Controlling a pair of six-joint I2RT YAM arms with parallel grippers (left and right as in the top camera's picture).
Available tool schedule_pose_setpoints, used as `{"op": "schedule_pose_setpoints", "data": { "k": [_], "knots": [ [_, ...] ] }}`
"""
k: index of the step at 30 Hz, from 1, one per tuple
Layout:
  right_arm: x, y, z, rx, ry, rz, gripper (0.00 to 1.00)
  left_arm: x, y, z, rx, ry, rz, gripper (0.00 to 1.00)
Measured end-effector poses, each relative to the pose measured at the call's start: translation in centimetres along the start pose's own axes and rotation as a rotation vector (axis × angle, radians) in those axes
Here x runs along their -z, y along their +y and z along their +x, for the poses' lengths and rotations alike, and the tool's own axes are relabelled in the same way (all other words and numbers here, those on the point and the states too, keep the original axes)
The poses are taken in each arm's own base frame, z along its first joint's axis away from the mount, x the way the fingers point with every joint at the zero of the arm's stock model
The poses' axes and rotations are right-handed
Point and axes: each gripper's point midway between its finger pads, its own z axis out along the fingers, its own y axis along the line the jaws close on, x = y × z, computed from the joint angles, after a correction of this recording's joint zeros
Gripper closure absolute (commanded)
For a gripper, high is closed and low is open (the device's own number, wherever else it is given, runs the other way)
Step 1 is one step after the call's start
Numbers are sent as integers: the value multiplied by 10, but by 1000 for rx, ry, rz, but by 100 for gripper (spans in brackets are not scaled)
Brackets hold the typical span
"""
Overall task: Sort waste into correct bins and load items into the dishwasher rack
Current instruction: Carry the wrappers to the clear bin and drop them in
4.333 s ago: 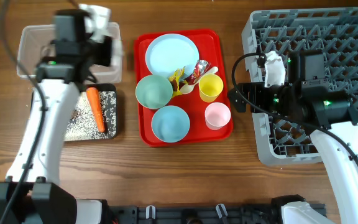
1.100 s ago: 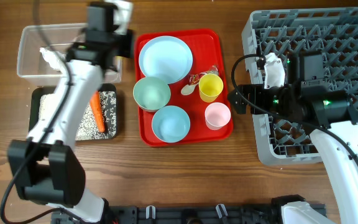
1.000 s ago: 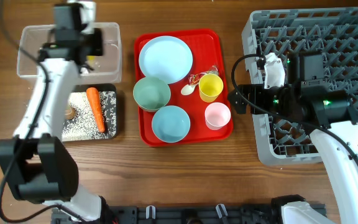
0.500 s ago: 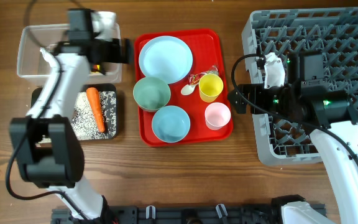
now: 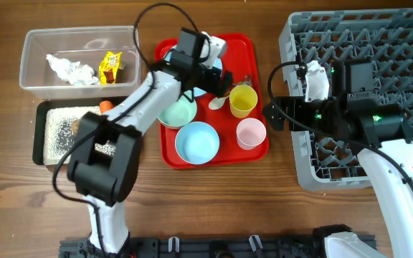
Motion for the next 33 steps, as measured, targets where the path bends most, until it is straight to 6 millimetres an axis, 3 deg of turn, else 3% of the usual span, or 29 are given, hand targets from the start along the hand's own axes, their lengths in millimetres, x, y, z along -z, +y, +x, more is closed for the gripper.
{"op": "schedule_pose_setpoints", "data": {
  "k": [6,8,10,12,14,17,20,29,31,33],
  "knots": [
    [0,0,0,0,0,0,0,-29,-9,8,-23,3,26,0],
    [0,0,0,0,0,1,1,-32,-8,8,-24,-1,26,7],
    [0,0,0,0,0,3,0,-33,-9,7,-27,-6,27,21],
    [0,-1,0,-1,1,3,0,-34,-11,8,-19,-5,31,47],
    [0,-1,0,-1,1,3,0,-36,-13,9,-22,-1,35,65],
    [0,-1,0,0,1,3,0,-37,-14,9,-22,-4,37,70],
    [0,-1,0,-1,0,3,0,-37,-15,9,-26,-5,38,96],
    [0,-1,1,-2,4,4,0,-31,-15,5,-21,-11,36,96],
    [0,-1,1,-2,4,4,0,-6,-15,-7,-19,-31,16,96],
    [0,-1,2,-3,7,4,0,45,-4,-34,-9,-103,-55,96]
  ]
}}
